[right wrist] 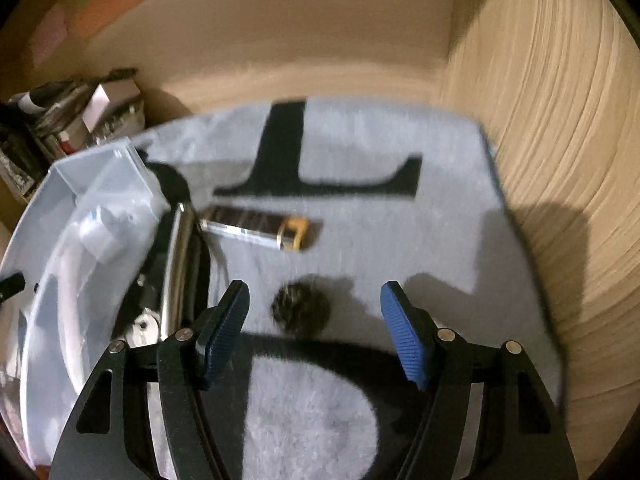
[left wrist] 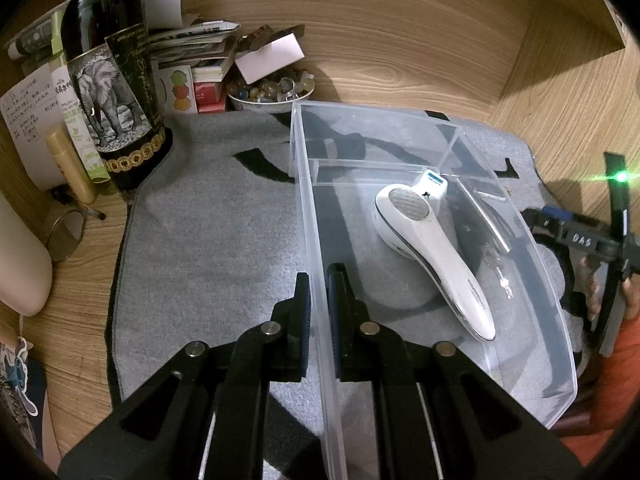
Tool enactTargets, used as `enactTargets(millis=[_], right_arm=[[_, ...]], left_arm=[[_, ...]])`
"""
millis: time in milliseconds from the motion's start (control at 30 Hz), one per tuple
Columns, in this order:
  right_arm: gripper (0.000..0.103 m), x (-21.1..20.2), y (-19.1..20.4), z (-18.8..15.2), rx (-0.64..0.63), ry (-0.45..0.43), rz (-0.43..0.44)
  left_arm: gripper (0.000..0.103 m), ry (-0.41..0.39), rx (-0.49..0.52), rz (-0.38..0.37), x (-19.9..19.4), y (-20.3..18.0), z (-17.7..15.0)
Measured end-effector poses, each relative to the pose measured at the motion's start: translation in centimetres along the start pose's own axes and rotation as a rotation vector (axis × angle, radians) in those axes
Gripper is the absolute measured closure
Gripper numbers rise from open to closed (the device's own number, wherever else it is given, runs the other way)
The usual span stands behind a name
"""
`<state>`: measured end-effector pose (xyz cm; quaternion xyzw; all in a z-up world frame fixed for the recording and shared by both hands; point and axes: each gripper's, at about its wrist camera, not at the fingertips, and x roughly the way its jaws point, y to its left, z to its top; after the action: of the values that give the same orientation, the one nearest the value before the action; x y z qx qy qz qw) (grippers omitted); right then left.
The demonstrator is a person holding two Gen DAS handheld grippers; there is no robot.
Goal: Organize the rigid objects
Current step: 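Reach the right tool to the dark knobbed ornament and grasp it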
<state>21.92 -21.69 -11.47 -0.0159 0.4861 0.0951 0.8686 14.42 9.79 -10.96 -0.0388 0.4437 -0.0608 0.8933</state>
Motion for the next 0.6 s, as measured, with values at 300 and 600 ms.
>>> enactTargets(millis=[300,600], right_arm=[[0.072,0.3,0.9,0.3,-0.052,-0.004,0.021],[0.072,-2.1,2.0,0.6,-0.079,-0.086,0.037]], left_arm=[[0.094,0.002,0.0,0.005,0.1,0.0,-0.1],[0.094,0.014,-0.003,0.012,0.4,0.1,0.1]])
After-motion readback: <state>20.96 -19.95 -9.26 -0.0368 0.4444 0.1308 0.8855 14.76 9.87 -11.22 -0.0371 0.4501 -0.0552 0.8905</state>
